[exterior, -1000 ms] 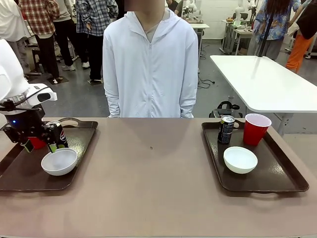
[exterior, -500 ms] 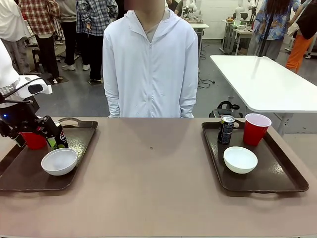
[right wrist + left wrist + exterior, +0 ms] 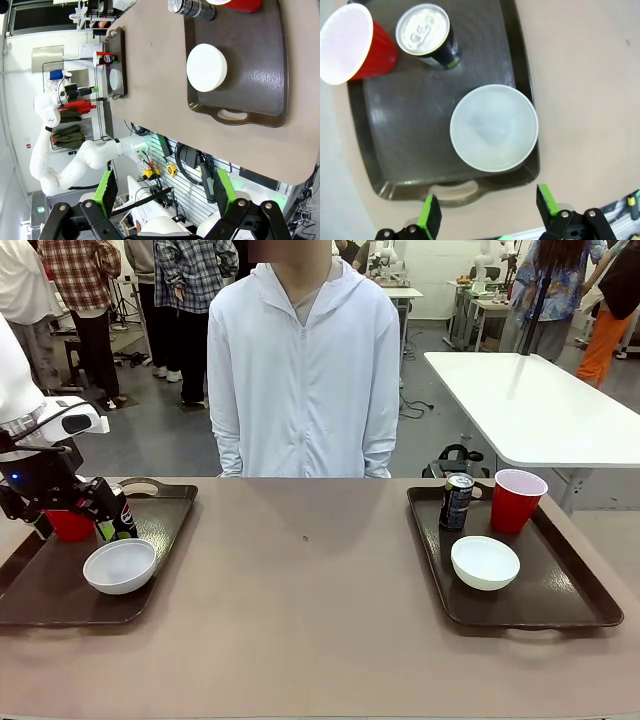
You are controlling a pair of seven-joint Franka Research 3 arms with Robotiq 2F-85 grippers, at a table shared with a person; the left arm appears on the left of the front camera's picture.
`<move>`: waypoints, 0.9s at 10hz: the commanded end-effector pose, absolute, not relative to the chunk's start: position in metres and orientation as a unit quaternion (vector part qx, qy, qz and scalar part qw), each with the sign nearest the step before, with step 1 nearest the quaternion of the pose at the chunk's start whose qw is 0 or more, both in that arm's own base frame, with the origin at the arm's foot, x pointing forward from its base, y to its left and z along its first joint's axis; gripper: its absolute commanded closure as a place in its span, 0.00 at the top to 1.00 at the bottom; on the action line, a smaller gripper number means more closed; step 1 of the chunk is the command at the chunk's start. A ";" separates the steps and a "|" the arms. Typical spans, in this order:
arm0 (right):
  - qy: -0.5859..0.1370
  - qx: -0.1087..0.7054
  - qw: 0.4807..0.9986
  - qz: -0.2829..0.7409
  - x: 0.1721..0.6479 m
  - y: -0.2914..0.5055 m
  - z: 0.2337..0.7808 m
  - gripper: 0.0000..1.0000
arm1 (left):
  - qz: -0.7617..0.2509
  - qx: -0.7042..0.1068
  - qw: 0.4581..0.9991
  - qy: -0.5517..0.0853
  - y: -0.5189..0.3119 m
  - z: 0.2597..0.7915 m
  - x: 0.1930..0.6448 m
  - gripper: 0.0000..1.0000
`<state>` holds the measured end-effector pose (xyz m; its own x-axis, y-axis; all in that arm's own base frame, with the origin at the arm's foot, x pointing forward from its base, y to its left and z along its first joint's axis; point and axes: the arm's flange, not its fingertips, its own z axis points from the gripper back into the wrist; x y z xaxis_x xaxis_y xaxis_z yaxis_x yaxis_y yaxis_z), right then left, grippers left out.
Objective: Prepare tableware on both trays.
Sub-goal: Pick up a Picnic Bowl from the table and place it on a Handle tray.
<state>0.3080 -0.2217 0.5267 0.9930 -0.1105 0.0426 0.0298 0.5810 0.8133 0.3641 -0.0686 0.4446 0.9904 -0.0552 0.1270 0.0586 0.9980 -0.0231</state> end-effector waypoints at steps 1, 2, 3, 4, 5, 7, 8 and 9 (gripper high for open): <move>-0.048 0.462 0.885 -0.032 0.307 -0.221 0.525 1.00 | -0.025 -0.009 0.997 -0.066 -0.069 0.443 0.366 1.00; -0.048 0.462 0.885 -0.032 0.307 -0.221 0.525 1.00 | -0.025 -0.009 0.997 -0.066 -0.069 0.443 0.366 1.00; -0.048 0.462 0.885 -0.032 0.307 -0.221 0.525 1.00 | -0.025 -0.009 0.997 -0.066 -0.069 0.443 0.366 1.00; -0.048 0.462 0.885 -0.032 0.307 -0.221 0.525 1.00 | -0.025 -0.009 0.997 -0.066 -0.069 0.443 0.366 1.00; -0.048 0.462 0.885 -0.032 0.307 -0.221 0.525 1.00 | -0.029 -0.013 0.997 -0.063 -0.069 0.445 0.364 1.00; -0.048 0.462 0.885 -0.032 0.307 -0.221 0.525 1.00 | -0.033 -0.144 0.988 -0.049 -0.037 0.474 0.374 1.00; -0.048 0.462 0.885 -0.032 0.307 -0.221 0.525 1.00 | -0.032 -0.220 0.973 -0.056 -0.008 0.478 0.375 1.00; -0.048 0.462 0.885 -0.032 0.307 -0.221 0.525 1.00 | -0.032 -0.279 0.957 -0.070 0.027 0.482 0.376 1.00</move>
